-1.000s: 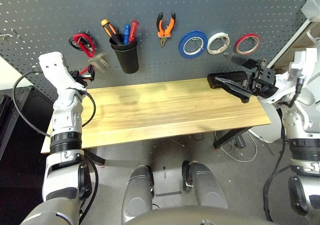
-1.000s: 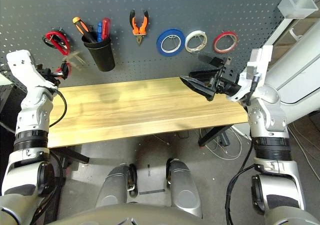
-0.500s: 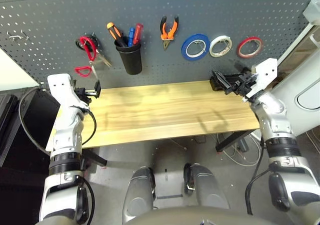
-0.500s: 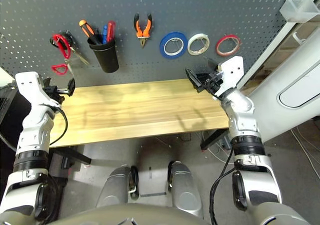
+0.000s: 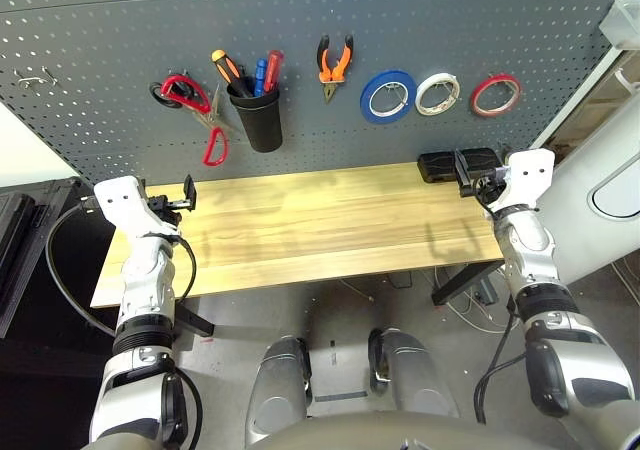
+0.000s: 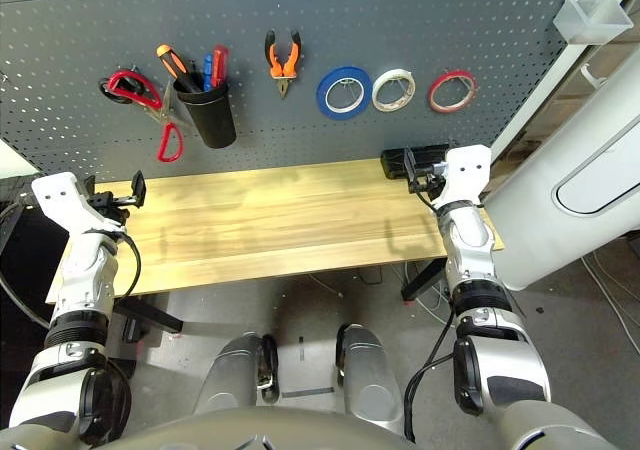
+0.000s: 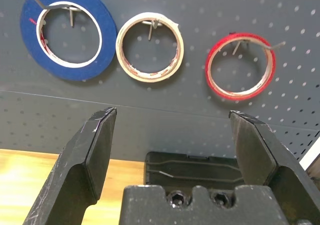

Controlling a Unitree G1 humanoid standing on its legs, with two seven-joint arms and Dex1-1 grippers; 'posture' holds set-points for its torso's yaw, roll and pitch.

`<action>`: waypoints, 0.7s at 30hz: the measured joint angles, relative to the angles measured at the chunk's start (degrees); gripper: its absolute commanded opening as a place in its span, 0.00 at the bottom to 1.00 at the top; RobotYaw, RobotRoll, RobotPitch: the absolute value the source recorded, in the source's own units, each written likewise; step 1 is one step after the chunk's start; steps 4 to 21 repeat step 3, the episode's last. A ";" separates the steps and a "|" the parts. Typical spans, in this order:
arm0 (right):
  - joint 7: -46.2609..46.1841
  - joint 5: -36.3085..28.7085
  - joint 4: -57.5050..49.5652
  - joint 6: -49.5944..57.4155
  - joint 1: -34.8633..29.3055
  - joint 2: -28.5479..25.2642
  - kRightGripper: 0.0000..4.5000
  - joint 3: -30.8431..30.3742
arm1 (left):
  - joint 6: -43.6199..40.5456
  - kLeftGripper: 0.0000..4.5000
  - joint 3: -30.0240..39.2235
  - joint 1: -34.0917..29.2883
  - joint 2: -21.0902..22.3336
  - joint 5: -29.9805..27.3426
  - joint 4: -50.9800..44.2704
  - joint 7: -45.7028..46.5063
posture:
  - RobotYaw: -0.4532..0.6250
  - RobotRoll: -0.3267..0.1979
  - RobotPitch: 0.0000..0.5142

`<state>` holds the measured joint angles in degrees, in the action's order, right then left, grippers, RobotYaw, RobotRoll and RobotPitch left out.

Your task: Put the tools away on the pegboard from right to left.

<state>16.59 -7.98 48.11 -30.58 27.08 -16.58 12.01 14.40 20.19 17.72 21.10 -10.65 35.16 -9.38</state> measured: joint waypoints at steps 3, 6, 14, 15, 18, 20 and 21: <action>0.01 0.00 0.19 -0.53 -0.03 -0.28 1.00 0.00 | -0.74 0.99 0.41 0.18 -0.70 -3.19 0.00 -3.14 | 0.38 0.62 0.15; 0.01 0.00 0.19 -0.53 -0.03 -0.28 1.00 0.00 | -0.74 0.99 0.41 0.18 -0.70 -3.19 0.00 -3.14 | 0.38 0.62 0.15; 0.01 0.00 0.19 -0.53 -0.03 -0.28 1.00 0.00 | -0.74 0.99 0.41 0.18 -0.70 -3.19 0.00 -3.14 | 0.38 0.62 0.15; 0.01 0.00 0.19 -0.53 -0.03 -0.28 1.00 0.00 | -0.74 0.99 0.41 0.18 -0.70 -3.19 0.00 -3.14 | 0.38 0.62 0.15; 0.01 0.00 0.19 -0.53 -0.03 -0.28 1.00 0.00 | -0.74 0.99 0.41 0.18 -0.70 -3.19 0.00 -3.14 | 0.38 0.62 0.15; 0.01 0.00 0.19 -0.53 -0.03 -0.28 1.00 0.00 | -0.74 0.99 0.41 0.18 -0.70 -3.19 0.00 -3.14 | 0.38 0.62 0.15; 0.01 0.00 0.19 -0.53 -0.03 -0.28 1.00 0.00 | -0.74 0.99 0.41 0.18 -0.70 -3.19 0.00 -3.14 | 0.38 0.62 0.15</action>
